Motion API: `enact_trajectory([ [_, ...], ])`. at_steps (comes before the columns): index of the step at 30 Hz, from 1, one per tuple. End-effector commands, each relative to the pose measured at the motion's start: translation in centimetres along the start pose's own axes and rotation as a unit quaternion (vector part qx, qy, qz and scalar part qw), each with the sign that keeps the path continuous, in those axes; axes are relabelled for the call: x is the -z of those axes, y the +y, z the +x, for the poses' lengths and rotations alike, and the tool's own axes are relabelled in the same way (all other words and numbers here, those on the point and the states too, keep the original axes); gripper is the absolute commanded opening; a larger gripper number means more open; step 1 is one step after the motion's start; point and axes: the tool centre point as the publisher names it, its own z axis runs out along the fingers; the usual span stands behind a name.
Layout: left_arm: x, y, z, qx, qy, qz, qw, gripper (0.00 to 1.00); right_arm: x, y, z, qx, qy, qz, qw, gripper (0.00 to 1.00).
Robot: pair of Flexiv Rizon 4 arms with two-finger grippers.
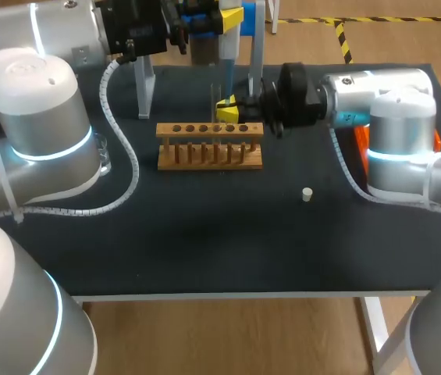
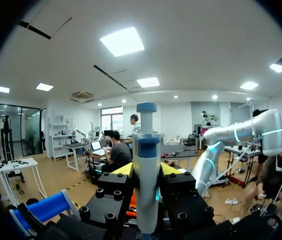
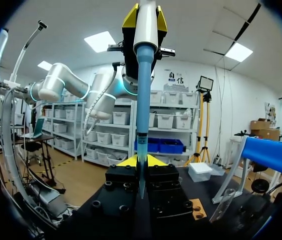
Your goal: Invert the test tube, pick up the pipette, mount the tip to pipette, aspirate from beaker and dispense into the tube, eject the tip, return the pipette, and cap with the stopper.
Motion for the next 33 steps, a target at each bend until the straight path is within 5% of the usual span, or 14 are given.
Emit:
enact_trajectory([
  [1, 0.1, 0.9, 0.0, 0.001, 0.001, -0.004, 1.000, 0.00, -0.2, 2.1, -0.3, 0.005, -0.002, -0.001, 1.000, 0.00],
  [12, 0.1, 0.9, 0.0, 0.001, 0.001, -0.004, 1.000, 0.00, -0.2, 1.9, -0.3, 0.008, -0.002, 0.003, 1.000, 0.00],
  [14, 0.1, 0.9, 0.0, 0.001, 0.001, -0.004, 1.000, 0.00, -0.2, 1.3, -0.1, 0.004, -0.004, 0.009, 1.000, 0.49],
  [15, 0.1, 0.9, 0.0, 0.001, 0.001, -0.004, 1.000, 0.00, -0.1, 1.0, 0.0, 0.002, -0.004, 0.011, 1.000, 0.98],
  [23, 0.1, 0.9, 0.0, 0.001, 0.001, -0.004, 1.000, 0.00, 1.3, -1.8, 1.2, -0.012, -0.001, 0.044, 0.999, 1.00],
  [33, 0.1, 0.9, 0.0, 0.001, 0.001, -0.004, 1.000, 0.00, 6.6, -3.9, 2.9, 0.003, -0.013, 0.114, 0.993, 1.00],
])
